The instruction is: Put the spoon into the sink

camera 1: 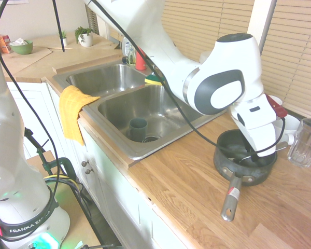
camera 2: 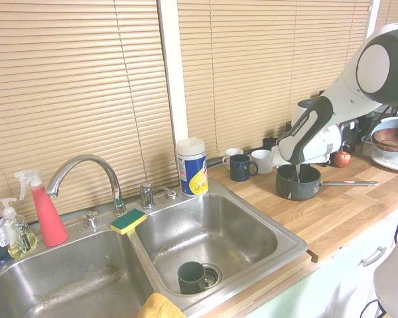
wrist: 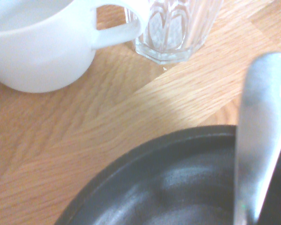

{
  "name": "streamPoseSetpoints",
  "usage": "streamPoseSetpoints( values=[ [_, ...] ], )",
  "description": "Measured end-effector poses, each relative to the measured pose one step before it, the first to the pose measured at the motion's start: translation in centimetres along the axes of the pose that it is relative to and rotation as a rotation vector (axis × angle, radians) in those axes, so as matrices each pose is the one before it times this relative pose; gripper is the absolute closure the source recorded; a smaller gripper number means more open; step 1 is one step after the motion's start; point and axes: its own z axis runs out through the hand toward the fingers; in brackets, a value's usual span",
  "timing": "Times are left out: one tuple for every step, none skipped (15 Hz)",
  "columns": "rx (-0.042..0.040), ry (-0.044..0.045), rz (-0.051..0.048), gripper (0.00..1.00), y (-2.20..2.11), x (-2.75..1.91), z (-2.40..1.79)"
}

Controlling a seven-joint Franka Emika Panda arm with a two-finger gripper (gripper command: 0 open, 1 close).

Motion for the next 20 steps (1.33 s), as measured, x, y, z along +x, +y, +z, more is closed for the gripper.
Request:
streamPoseSetpoints(
  values=[
    [-0.00111,-0.00190,0.00042,1.00,-0.016,-0.088,0.094],
    [-0.00136,-0.00154,0.00132,1.00,0.019,-0.040,0.099],
    [-0.00123,-0.00118,0.00113,1.00,0.020,-0.025,0.083],
    [-0.00139,-0.00134,0.00267,1.00,0.053,0.007,0.085],
    [-0.00135,-0.00114,0.00314,1.00,0.076,0.038,0.079],
    [-0.00025,-0.00124,0.00231,1.00,0.035,0.023,0.040],
    [0.00025,-0.00137,0.00205,1.00,0.029,0.020,0.014],
    [0.00025,-0.00065,0.00066,1.00,0.018,0.021,0.004],
    [0.00043,-0.00002,0.00023,1.00,0.008,0.015,0.000],
    [0.00083,0.00058,0.00156,1.00,0.026,0.048,-0.001],
    [0.00206,0.00134,0.00184,1.00,0.044,0.061,0.001],
    [0.00540,0.00359,0.00194,1.00,0.067,0.099,-0.007],
    [0.00611,0.00419,0.00164,1.00,0.050,0.124,-0.027],
    [0.00558,0.00341,0.00138,1.00,0.021,0.111,-0.093],
    [0.01379,0.00600,0.00184,1.00,0.003,0.087,-0.300],
    [0.01579,0.00485,0.00229,1.00,0.134,0.021,-0.540],
    [0.01585,0.00347,0.00086,1.00,0.216,-0.054,-0.825],
    [0.01949,0.00603,-0.00566,1.00,0.156,-0.102,-1.167],
    [0.02422,0.00809,-0.00922,1.00,0.066,-0.143,-1.516],
    [0.02706,0.00969,-0.01150,1.00,-0.064,-0.140,-1.800]
  ],
)
